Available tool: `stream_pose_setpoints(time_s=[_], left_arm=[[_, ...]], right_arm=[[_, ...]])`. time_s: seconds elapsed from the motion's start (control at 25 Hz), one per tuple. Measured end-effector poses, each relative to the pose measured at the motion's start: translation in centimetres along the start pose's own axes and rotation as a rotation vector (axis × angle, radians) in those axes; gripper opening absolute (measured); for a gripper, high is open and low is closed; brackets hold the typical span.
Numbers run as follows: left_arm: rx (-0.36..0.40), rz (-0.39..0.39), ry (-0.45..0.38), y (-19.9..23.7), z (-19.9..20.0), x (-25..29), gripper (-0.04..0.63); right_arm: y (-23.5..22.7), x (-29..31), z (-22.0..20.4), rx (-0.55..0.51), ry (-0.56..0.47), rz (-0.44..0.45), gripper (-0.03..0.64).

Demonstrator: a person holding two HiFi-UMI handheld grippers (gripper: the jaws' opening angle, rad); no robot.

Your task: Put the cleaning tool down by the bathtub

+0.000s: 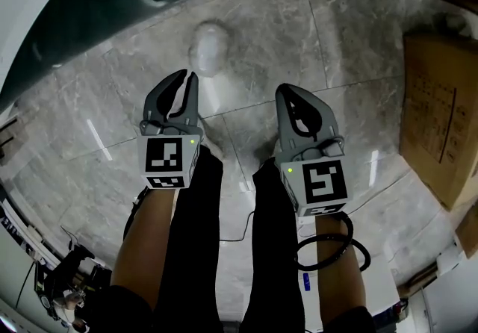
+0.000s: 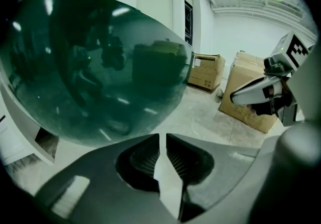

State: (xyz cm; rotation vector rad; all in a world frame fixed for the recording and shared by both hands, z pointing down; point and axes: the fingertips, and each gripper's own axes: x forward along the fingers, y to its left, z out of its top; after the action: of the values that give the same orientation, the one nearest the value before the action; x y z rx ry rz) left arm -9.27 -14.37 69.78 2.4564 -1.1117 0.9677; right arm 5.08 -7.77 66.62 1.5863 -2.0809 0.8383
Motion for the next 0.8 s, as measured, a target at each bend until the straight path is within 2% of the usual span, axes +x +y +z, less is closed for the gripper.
stream_pose_setpoints(time_s=[0.12, 0.28, 0.52, 0.8], left_arm=[[0.033, -0.014, -0.003, 0.0, 1.3, -1.4, 0.028], [0.027, -0.023, 0.000, 0.2, 2.4, -3.3, 0.002], [0.013, -0.036, 0.013, -0.3, 3.2, -4.9, 0.002], [0.007, -0.036, -0.013, -0.2, 5.9, -7.2, 0.002]], right_arm=[[0.6, -1.0, 1.2, -0.018, 0.000, 0.004, 0.015], [1.4, -2.2, 3.2, -0.026, 0.003, 0.010, 0.015], [1.5, -3.7, 5.4, -0.026, -0.001, -0.001, 0.015], [3.0, -4.6, 8.5, -0.022, -0.024, -0.004, 0.015]])
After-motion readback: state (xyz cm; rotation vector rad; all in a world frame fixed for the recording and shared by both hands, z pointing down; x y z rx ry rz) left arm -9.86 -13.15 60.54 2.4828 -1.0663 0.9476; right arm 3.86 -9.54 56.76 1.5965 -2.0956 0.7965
